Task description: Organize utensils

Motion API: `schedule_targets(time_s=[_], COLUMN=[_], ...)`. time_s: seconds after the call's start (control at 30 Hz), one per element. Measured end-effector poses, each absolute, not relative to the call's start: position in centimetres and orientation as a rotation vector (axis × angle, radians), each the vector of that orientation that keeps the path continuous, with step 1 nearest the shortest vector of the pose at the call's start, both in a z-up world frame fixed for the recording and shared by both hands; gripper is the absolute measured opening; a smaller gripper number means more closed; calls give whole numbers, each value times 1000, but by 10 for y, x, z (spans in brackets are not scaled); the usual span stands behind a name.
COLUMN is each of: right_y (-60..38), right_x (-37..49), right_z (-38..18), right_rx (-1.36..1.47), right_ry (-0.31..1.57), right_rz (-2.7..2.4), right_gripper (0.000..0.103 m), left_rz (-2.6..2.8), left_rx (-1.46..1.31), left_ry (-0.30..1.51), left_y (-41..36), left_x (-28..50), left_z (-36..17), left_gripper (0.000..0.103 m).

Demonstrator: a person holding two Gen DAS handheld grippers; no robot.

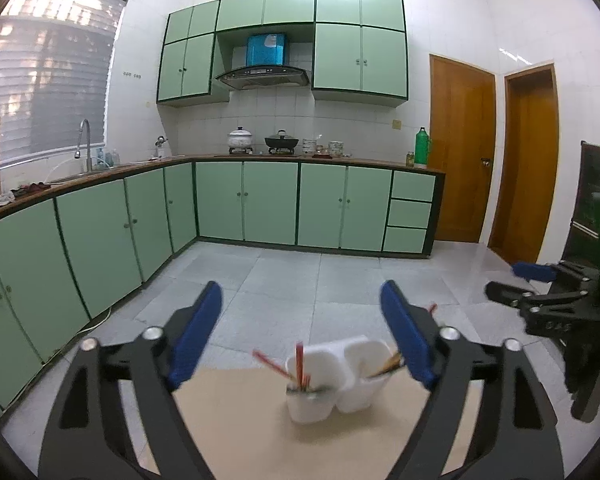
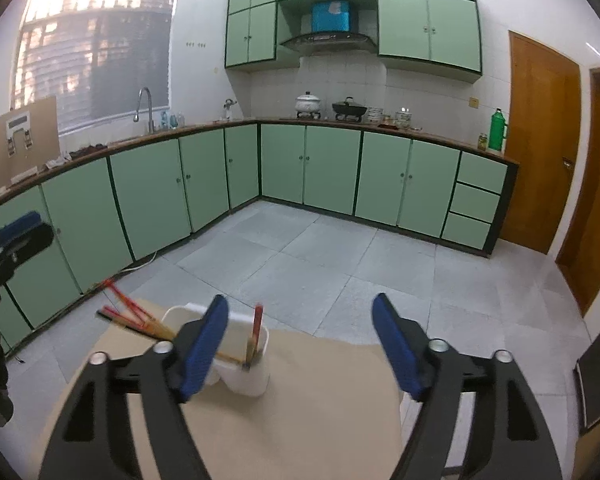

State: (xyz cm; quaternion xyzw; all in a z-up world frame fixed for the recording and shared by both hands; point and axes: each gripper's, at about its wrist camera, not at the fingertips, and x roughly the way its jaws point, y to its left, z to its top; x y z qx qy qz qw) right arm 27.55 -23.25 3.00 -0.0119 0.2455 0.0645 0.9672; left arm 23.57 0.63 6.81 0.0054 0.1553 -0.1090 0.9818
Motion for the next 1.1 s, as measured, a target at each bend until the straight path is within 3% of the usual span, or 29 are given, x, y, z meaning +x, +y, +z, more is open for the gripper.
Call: schedule_targets(time_s=[0.13, 0.7, 1.1], right_y=[-237, -222, -204], right_x=[233, 102, 67], right_z=[22, -34, -10], right_rx=[-17, 39, 30], right_ry=[467, 519, 458], right_rz=[110, 113, 135], right_gripper=[97, 97, 97], left_rz=[-207, -139, -153], left_rx=[8, -13, 19], left_ry=[311, 415, 382], left_y=[10, 17, 10], left_x=[197, 86, 40], left_z=[56, -1, 12], left_gripper=[90, 98, 98])
